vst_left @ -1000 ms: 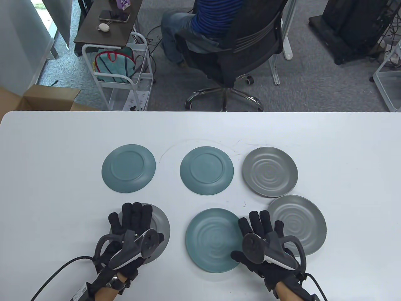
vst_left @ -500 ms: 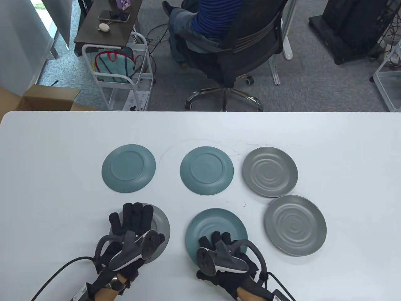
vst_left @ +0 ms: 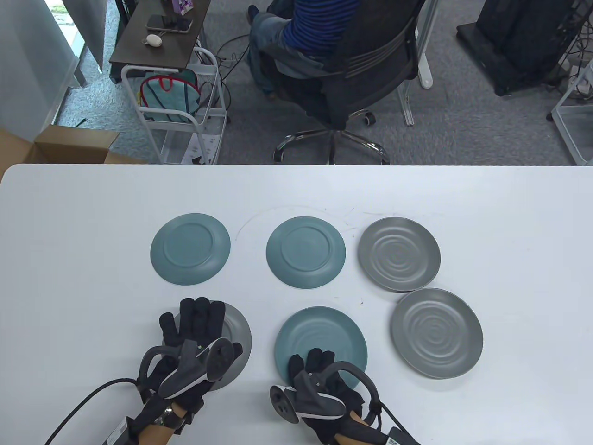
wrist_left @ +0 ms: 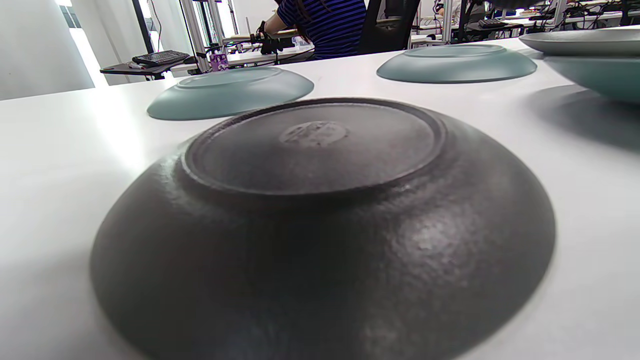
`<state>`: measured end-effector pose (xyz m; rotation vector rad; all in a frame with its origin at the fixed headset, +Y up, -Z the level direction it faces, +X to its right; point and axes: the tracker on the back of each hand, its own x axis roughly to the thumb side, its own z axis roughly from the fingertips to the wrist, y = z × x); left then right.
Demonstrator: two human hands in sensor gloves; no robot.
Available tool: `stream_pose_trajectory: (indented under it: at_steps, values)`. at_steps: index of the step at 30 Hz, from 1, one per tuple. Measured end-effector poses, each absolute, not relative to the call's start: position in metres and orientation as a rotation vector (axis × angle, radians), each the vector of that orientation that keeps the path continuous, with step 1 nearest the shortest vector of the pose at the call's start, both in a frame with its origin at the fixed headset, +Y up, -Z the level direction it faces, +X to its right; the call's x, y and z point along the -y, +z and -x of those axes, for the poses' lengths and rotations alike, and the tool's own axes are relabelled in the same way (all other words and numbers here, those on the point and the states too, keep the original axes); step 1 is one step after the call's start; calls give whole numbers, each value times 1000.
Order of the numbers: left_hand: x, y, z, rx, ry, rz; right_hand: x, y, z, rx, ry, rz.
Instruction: Flip plate to back facing up
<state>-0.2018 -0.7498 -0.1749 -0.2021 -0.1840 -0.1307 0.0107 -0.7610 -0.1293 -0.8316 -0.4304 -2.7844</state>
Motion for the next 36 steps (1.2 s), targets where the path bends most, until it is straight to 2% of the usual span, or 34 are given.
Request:
stream_pose_trajectory:
  at_steps: [9,14,18,23,28,36]
  values:
    - [749,-176,203,181,-127,196,716,-138,-37,275,-3100,873]
    - [748,-176,204,180,-126,194,692,-145,-65,174,-3388,869]
    - [748,-176,204,180,-126,193,683,-154,-90,142,-3655,827]
    - [747,-176,204,179,-127,191,690,-166,-118,237,-3963,706]
    - [747,-176,204,178,-129,192,705,-179,-135,298,-4112,456]
    - [746,-176,204,179,-129,189,737,-195,-144,666,-4138,188]
